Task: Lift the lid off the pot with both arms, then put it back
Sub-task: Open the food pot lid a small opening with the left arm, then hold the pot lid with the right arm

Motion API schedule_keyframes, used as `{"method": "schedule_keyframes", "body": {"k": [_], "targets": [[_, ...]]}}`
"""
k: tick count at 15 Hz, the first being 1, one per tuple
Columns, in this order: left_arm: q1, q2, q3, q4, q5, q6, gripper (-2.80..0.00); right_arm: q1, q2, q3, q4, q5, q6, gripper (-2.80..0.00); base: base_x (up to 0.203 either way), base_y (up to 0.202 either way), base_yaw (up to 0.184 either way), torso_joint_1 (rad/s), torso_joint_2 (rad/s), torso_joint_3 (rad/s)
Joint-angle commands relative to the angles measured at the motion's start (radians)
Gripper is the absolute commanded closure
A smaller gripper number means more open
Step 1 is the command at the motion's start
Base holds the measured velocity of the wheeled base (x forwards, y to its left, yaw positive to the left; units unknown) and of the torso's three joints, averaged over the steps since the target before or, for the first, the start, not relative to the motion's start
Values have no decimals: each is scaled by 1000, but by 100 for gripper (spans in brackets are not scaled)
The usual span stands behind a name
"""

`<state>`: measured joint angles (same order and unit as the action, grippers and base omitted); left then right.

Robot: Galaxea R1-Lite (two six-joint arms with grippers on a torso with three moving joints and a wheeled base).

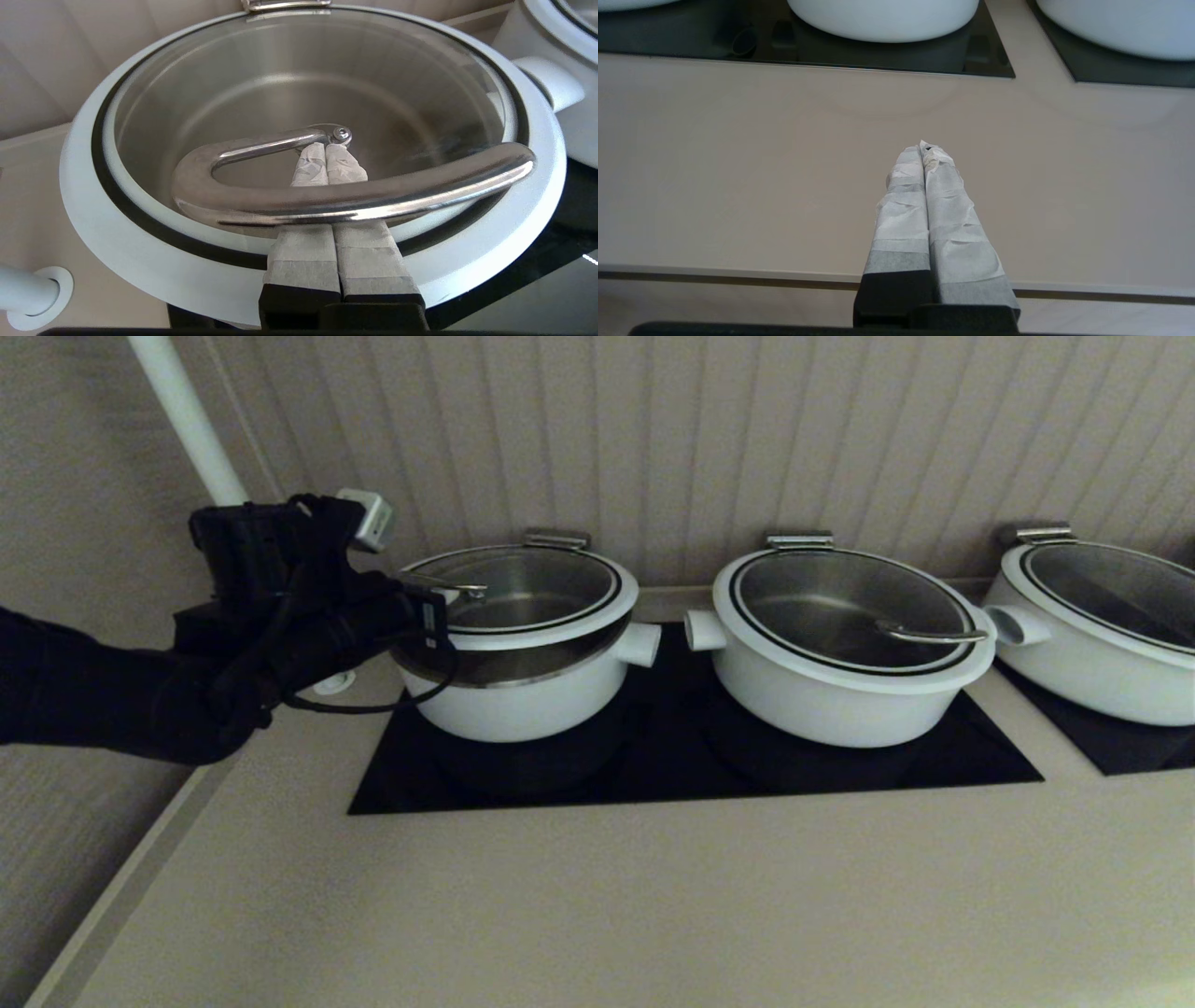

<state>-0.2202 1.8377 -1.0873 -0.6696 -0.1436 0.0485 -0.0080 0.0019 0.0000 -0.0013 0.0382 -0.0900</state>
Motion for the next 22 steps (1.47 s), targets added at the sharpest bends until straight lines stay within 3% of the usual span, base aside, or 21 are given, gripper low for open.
{"method": "schedule_keyframes", "body": {"k": [1,4,8,10,13,17,22], "targets": [[0,12,0,-2,1,1,0,0,0,-11,-2,12,-15,0,0,0,0,0,0,0],[1,25,-1,-2,1,1,0,0,56,-97,4,69,-14,0,0,0,0,0,0,0],[-1,46,-38,-2,0,1,0,27,332,-208,-77,117,-32,0,0,0,0,0,0,0],[1,54,-59,-2,-1,1,0,51,524,-238,-194,164,-87,0,0,0,0,0,0,0],[1,55,-59,-2,-1,-3,0,65,798,-292,-348,323,-192,0,0,0,0,0,0,0],[1,58,-60,-2,1,-7,0,91,1084,-383,-432,510,-347,0,0,0,0,0,0,0],[1,78,-69,-2,1,-9,0,234,1331,-476,-453,559,-409,0,0,0,0,0,0,0]]}}
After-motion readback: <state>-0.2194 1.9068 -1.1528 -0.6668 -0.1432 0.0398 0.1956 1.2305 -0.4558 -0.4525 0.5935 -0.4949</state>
